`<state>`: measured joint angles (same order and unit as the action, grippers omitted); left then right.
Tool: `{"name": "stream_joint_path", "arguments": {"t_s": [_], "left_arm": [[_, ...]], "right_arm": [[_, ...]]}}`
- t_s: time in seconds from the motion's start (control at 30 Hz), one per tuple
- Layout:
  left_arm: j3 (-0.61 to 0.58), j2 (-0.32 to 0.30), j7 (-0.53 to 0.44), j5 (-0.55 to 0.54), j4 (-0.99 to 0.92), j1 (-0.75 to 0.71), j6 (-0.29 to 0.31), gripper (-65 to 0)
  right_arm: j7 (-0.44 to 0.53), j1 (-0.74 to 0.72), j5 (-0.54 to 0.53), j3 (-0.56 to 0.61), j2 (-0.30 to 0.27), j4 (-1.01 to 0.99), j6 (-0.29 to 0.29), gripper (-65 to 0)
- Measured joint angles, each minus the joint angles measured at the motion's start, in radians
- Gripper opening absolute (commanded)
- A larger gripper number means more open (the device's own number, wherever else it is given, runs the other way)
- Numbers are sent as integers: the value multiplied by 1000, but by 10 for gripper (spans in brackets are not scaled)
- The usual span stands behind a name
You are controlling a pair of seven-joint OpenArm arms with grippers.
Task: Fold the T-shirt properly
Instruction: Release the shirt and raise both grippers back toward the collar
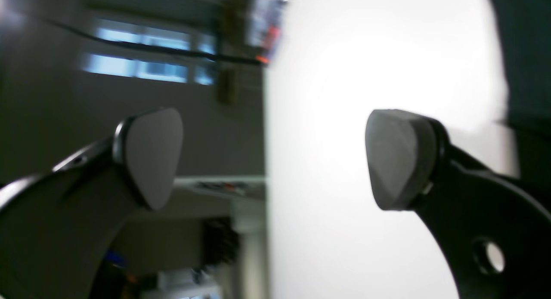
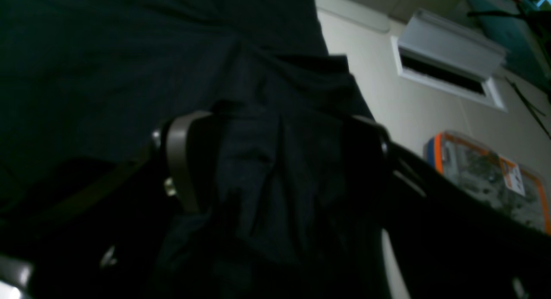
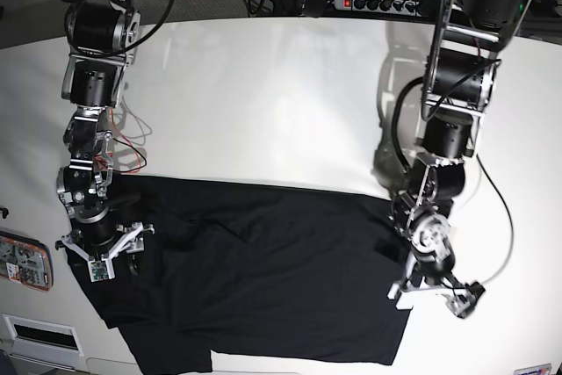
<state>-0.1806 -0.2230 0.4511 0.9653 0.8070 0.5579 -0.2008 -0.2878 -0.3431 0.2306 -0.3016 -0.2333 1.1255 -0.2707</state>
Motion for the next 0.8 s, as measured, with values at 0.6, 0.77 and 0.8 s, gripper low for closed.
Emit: {"name": "stream_joint_path", "arguments": {"t_s": [0.6, 0.77, 0.8], "left_arm": [[99, -16, 134, -1085, 487, -267, -5, 0], [-34, -108, 62, -1156, 330, -220, -15, 0], [-58, -116, 18, -1150, 307, -220, -13, 0]], "right_arm": [[-156, 68, -335, 0, 0, -9, 2, -219], [-150, 66, -335, 0, 1, -136, 5, -219], [-139, 66, -336, 0, 1, -158, 2, -219]]}}
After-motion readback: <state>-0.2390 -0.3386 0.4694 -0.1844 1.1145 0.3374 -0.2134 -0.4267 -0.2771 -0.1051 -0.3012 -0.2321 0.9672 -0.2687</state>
